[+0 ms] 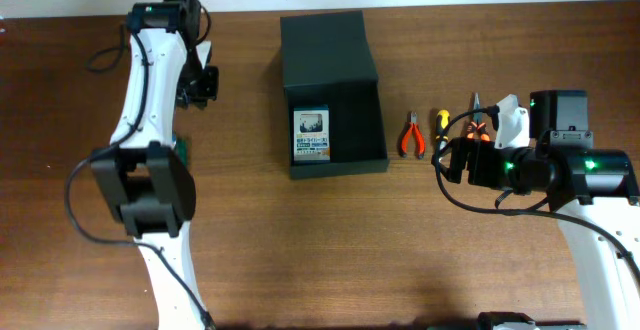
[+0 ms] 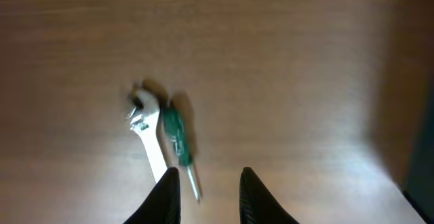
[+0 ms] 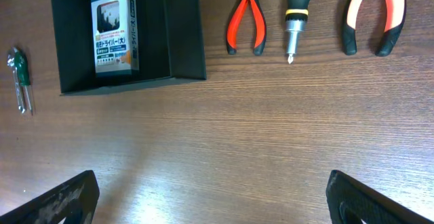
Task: Pack container
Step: 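Move the left gripper back toward the green-handled screwdriver, then lower the left gripper and grasp the green screwdriver handle, then carry the green screwdriver into the box with the left gripper, then release the screwdriver and move the left gripper back toward the wrench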
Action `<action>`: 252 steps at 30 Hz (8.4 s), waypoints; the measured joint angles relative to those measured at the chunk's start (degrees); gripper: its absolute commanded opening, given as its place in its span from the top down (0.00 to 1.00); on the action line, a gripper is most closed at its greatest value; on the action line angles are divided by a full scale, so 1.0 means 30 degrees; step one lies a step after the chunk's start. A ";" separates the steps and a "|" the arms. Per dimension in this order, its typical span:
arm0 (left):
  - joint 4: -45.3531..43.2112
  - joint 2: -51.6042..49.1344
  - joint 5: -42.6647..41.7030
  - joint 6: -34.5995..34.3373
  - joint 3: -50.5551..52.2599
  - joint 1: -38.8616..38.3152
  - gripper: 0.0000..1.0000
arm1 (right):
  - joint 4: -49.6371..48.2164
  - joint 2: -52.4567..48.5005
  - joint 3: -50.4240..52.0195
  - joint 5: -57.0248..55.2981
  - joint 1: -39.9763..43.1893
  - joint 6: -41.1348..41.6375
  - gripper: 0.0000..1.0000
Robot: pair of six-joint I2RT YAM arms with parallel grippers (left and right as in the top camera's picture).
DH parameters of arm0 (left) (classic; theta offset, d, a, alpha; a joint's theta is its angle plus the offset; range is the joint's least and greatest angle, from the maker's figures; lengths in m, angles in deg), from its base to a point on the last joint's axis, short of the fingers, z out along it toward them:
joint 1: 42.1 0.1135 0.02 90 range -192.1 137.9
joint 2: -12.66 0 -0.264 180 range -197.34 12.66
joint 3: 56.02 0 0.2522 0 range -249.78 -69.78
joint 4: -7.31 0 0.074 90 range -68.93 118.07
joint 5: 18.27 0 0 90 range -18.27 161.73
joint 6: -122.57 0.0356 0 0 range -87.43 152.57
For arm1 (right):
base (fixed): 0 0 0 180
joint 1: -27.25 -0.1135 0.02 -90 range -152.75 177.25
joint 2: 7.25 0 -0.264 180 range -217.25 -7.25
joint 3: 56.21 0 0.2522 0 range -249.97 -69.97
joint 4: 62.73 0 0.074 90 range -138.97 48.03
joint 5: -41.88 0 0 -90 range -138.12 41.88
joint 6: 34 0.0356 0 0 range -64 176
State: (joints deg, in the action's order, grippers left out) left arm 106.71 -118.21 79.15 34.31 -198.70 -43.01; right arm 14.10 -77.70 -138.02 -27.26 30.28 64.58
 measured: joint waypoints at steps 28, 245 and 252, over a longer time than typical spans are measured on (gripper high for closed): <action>-0.6929 0.5275 -0.0874 -0.1173 1.3566 0.2448 0.32 | 0.0058 -0.0022 0.0000 0.0000 0.0000 0.0007 0.01; 0.2841 -0.1253 -0.2543 -0.7213 -0.6324 -0.5625 0.01 | 0.1778 -0.0044 0.0000 0.0007 0.0000 0.0007 0.01; 0.3606 -0.1253 -0.2164 -0.4065 -0.6987 -0.2477 0.01 | 0.1770 -0.0044 0.0000 0.0007 0.0000 0.0000 0.01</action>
State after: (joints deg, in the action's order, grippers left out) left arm 117.53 -121.97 72.66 22.11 -219.66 -50.44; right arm 19.41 -77.84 -138.02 -27.23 30.28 64.58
